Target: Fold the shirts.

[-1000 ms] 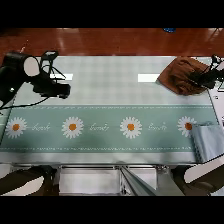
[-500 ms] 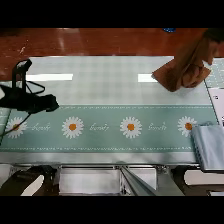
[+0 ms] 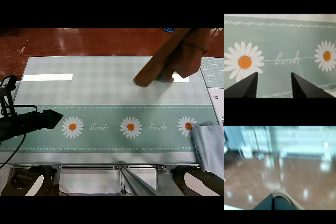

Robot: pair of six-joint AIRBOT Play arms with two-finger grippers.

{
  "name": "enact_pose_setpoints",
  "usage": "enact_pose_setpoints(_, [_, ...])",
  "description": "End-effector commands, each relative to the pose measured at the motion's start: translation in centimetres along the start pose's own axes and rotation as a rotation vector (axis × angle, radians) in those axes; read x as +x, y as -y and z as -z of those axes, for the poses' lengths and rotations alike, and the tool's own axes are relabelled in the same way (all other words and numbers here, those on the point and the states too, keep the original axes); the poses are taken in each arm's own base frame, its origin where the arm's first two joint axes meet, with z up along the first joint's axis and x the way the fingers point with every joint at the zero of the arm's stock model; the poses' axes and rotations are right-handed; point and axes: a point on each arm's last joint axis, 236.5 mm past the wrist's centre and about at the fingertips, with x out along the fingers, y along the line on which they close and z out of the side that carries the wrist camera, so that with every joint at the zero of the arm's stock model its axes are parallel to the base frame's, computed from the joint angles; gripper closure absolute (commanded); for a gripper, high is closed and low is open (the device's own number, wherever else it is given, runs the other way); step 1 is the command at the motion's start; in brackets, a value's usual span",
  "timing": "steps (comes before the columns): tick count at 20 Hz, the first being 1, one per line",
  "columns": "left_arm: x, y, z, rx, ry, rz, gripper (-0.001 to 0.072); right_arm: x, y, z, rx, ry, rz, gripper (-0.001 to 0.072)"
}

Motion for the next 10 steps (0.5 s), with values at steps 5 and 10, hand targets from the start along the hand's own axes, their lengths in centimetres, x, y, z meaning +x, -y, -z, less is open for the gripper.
enact_pose_setpoints(5, [-0.4, -1.3, -0.4, 0.034, 0.043, -0.053, 0.0201, -2.7, -10.0, 3.3, -0.076, -0.157, -0.255, 0.0696])
enact_pose_setpoints(10, [-0.3, -2.1, -0.5, 0.047, 0.042, -0.088, 0.0201, -0.7, -21.1, 14.8, -0.039, -0.44, -0.556, 0.0696])
